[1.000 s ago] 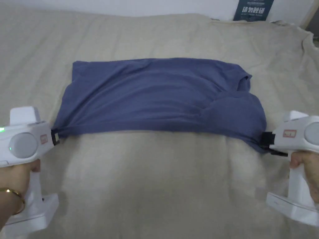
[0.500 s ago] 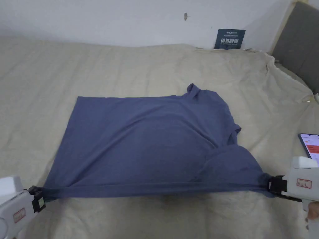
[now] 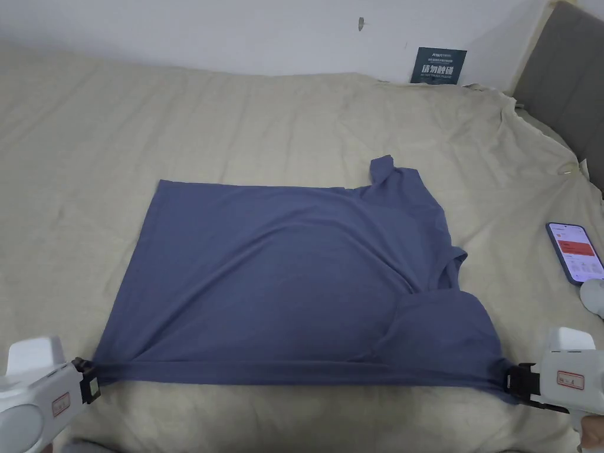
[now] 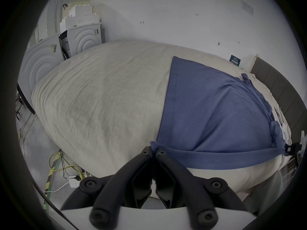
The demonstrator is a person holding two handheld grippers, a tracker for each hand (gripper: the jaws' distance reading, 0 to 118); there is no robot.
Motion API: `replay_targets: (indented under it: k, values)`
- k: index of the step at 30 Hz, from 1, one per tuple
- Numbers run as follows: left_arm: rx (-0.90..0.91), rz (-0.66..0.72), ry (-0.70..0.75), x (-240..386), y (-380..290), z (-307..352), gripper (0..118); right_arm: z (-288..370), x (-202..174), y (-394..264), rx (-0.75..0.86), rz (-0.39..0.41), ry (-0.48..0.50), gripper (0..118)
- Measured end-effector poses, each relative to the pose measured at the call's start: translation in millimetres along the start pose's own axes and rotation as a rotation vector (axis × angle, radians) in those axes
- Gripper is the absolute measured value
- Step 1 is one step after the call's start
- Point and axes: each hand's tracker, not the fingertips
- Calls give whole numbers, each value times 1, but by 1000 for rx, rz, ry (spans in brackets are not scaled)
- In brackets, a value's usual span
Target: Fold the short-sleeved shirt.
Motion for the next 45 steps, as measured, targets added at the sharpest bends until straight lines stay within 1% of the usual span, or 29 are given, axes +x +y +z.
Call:
replay_targets:
  k: [4, 5, 6, 7, 8, 9, 10, 11, 12, 13, 14, 16, 18, 20, 22, 24, 26, 27, 28, 29, 30, 31, 32, 33, 35, 36, 39, 42, 45]
  values:
    - [-31, 12, 2, 1, 0, -7, 2, -10, 0, -11, -23, -7, 1, 1]
    - [-51, 20, 8, -1, 0, -9, 10, -11, 1, -11, -24, -11, 12, 2]
    - [-61, 26, 2, -3, 1, -9, 21, -10, 3, -11, -27, -11, 24, 6]
    - [-82, 39, 13, -9, 4, -8, 46, -8, 4, -11, -42, -7, 16, 30]
    - [-109, 81, -17, -17, 7, -5, 71, -6, 7, -10, -59, 4, 7, 59]
    - [-134, 127, -55, -26, 11, -1, 91, -1, 10, -8, -73, 22, 7, 85]
    - [-148, 162, -71, -32, 16, 2, 111, 5, 12, -5, -81, 24, 2, 102]
    - [-140, 199, -73, -37, 23, 8, 118, 14, 13, -1, -83, 16, -3, 102]
    - [-112, 217, -88, -41, 30, 14, 118, 23, 14, 3, -73, 16, -8, 102]
    - [-84, 235, -112, -44, 39, 22, 118, 36, 14, 10, -13, 39, -6, 102]
    - [-57, 220, -115, -42, 48, 28, 118, 48, 12, 17, 42, 80, 0, 102]
    - [6, 164, -105, -31, 68, 42, 118, 73, 3, 31, 143, 142, -31, 102]
    - [98, 105, -90, -14, 86, 58, 118, 96, -10, 43, 264, 179, -67, 102]
    - [197, 66, -78, 6, 98, 71, 118, 114, -23, 51, 389, 184, -73, 102]
    - [318, 2, -84, 30, 104, 83, 118, 126, -38, 53, 512, 169, -59, 105]
    - [430, -44, -33, 52, 105, 91, 116, 126, -46, 52, 613, 177, -42, 106]
    - [527, -90, -26, 70, 100, 96, 100, 125, -59, 47, 689, 171, -41, 105]
    - [563, -104, -35, 78, 96, 98, 85, 123, -65, 42, 719, 167, -24, 103]
    - [584, -105, -48, 84, 92, 100, 63, 120, -71, 38, 739, 160, -5, 93]
    - [595, -106, -60, 86, 89, 100, 45, 119, -74, 34, 752, 153, 12, 76]
    - [599, -110, -68, 90, 85, 100, 32, 117, -78, 30, 763, 151, 32, 51]
    - [600, -115, -68, 94, 80, 101, 16, 116, -83, 25, 787, 153, 58, 18]
    - [605, -120, -70, 96, 77, 101, 12, 116, -86, 22, 789, 142, 49, 12]
    - [611, -132, -70, 96, 74, 101, 8, 114, -89, 19, 790, 136, 43, 8]
    - [626, -142, -77, 97, 66, 104, 0, 113, -91, 15, 800, 137, 54, 3]
    - [623, -145, -84, 96, 64, 105, 0, 119, -99, 10, 797, 143, 66, 0]
    - [627, -136, -92, 93, 60, 104, 0, 116, -103, 6, 790, 160, 54, 0]
    - [619, -123, -100, 91, 59, 102, 0, 112, -100, 5, 793, 138, 53, 0]
    - [621, -149, -95, 92, 58, 102, 0, 108, -94, 6, 798, 112, 53, 0]
